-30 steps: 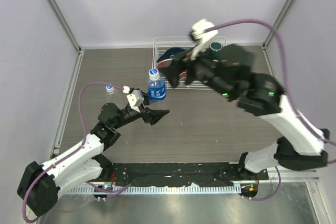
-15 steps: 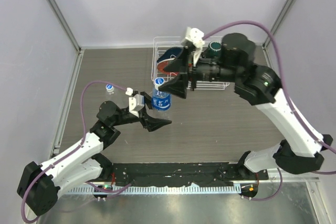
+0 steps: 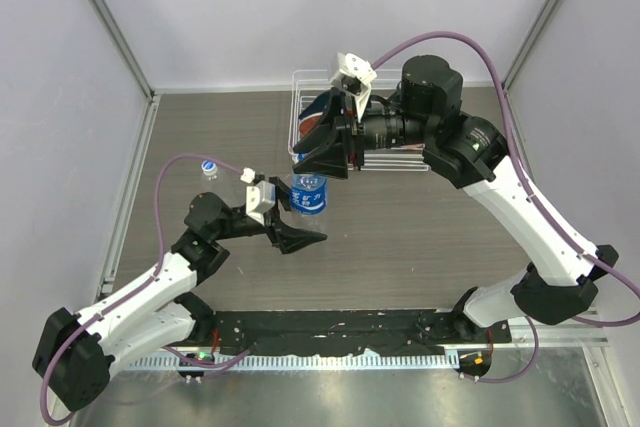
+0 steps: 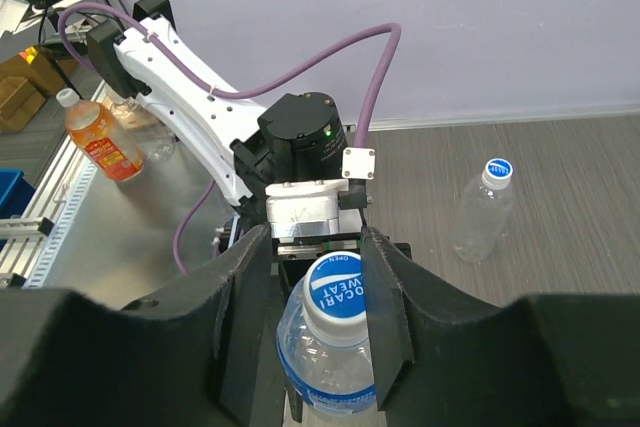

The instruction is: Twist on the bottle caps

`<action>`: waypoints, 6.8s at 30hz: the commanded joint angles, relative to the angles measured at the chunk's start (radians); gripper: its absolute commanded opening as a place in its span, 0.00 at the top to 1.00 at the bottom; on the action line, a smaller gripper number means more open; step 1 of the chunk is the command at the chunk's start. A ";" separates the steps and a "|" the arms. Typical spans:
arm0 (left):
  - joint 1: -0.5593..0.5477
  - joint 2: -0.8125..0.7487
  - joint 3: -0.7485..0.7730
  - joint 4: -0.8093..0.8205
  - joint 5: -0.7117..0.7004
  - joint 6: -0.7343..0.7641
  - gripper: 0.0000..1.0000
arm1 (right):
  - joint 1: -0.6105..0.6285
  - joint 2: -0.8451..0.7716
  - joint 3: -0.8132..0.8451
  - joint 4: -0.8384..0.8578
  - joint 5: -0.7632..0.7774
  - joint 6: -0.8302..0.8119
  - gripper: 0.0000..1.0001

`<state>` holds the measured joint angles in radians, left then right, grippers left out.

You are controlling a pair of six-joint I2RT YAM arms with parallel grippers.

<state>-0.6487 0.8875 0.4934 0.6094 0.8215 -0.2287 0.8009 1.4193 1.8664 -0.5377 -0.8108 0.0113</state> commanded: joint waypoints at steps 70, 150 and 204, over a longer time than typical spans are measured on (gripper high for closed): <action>-0.002 -0.018 -0.036 0.050 -0.338 0.137 1.00 | 0.227 0.069 -0.079 0.041 1.236 0.191 0.99; 0.207 -0.110 0.467 -0.655 -1.171 0.138 0.00 | 0.320 0.268 -0.849 1.024 1.322 0.090 0.65; 0.774 0.103 0.455 -0.679 -0.835 0.146 0.00 | 0.308 -0.310 -0.561 -0.033 1.684 0.259 0.00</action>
<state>0.0254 0.9916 1.0172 -0.1581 -0.1310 -0.0727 1.1080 1.1931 1.3426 -0.3714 0.7570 0.1436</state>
